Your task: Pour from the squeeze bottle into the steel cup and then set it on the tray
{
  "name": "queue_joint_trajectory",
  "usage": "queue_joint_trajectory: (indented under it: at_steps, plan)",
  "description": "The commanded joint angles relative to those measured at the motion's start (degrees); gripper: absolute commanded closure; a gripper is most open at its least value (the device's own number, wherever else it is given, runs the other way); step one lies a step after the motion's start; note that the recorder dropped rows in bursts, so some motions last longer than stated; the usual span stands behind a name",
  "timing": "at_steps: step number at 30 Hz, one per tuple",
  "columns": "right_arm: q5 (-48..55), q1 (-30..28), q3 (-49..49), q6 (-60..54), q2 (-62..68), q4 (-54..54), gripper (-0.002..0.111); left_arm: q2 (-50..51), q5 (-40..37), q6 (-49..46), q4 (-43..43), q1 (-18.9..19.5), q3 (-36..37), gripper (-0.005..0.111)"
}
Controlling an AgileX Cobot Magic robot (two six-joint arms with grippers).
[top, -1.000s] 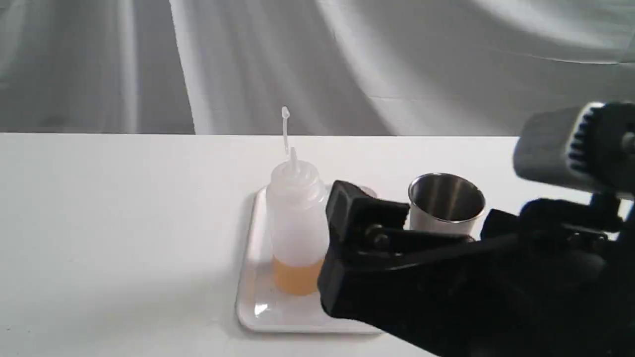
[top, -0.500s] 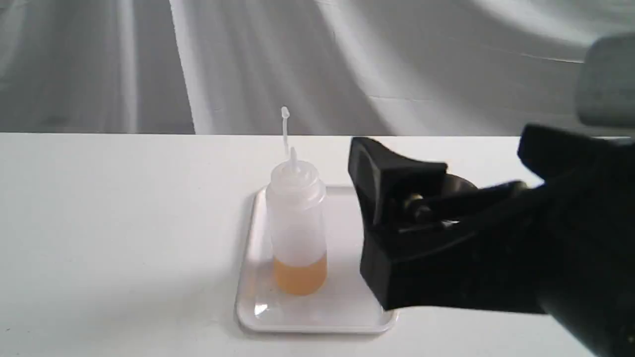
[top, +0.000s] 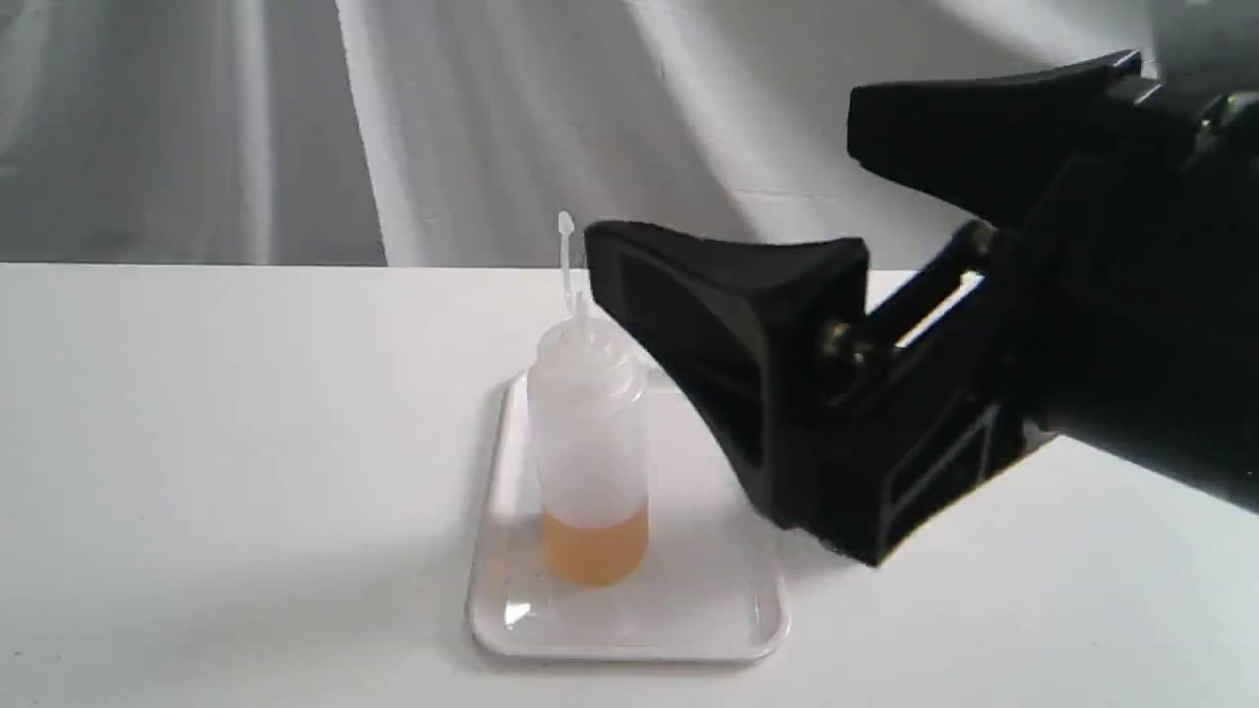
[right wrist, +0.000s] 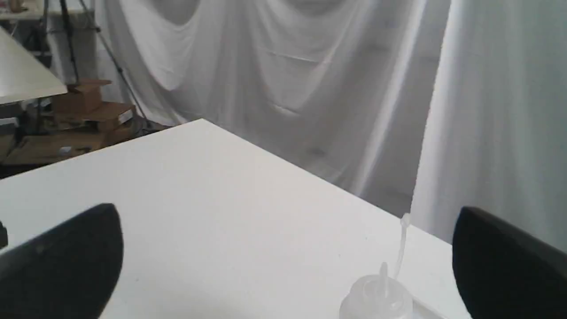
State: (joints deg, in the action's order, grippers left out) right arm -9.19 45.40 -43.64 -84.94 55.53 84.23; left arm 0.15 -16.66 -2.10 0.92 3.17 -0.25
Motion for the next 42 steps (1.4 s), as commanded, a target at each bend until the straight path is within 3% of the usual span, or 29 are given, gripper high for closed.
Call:
queue_joint_trajectory:
  at_steps: [1,4,17,35,38,42]
  plan:
    - [15.06,-8.81,2.23,-0.45,-1.94,-3.82,0.003,-0.15,0.39,0.24,0.04,-0.46,0.25,0.098]
    - [19.05,-15.08,4.73,-0.35,-4.63,-3.74,0.003,-0.15,0.39,0.14,0.04,-0.46,0.25,0.098]
    - [18.28,-28.15,19.40,-0.35,-23.77,-2.43,0.003,-0.15,0.39,0.24,0.04,-0.46,0.25,0.098]
    - [9.89,-28.27,29.19,1.09,-28.78,-0.25,0.003,-0.15,0.39,0.14,0.04,-0.46,0.25,0.098]
    - [10.30,-28.27,31.45,7.78,-31.70,-8.13,0.003,-0.15,0.39,0.14,0.04,-0.46,0.25,0.098]
    - [9.69,-28.27,35.56,33.46,-36.19,-31.48,0.003,-0.15,0.39,0.24,0.04,-0.46,0.25,0.098]
